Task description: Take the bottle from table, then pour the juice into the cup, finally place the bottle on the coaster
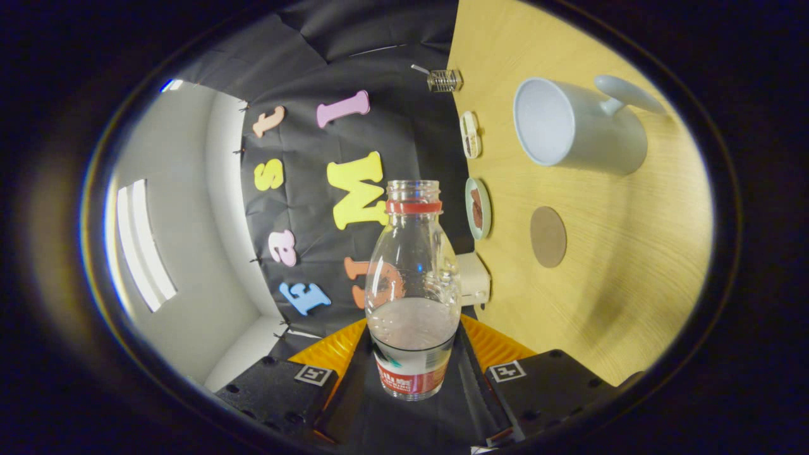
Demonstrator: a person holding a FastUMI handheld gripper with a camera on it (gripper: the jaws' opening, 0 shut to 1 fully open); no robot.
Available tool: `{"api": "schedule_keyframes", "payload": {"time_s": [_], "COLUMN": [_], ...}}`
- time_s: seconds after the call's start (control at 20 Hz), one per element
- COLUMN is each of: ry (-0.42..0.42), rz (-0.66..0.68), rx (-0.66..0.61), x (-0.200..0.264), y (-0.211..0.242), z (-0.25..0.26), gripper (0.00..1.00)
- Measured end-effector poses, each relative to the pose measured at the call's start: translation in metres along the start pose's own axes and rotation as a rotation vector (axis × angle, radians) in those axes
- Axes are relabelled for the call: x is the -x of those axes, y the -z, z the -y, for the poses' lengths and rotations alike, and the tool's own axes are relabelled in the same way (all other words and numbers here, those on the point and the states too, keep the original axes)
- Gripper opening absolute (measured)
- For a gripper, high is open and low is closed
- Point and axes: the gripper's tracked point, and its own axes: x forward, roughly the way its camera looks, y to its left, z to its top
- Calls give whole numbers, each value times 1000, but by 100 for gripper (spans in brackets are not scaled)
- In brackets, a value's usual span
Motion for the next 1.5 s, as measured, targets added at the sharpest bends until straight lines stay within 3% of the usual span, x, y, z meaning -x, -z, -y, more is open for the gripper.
{"api": "schedule_keyframes", "payload": {"time_s": [1.5], "ry": [-26], "rz": [5], "rx": [-145], "x": [-8], "y": [-16], "z": [-19], "gripper": [75]}}
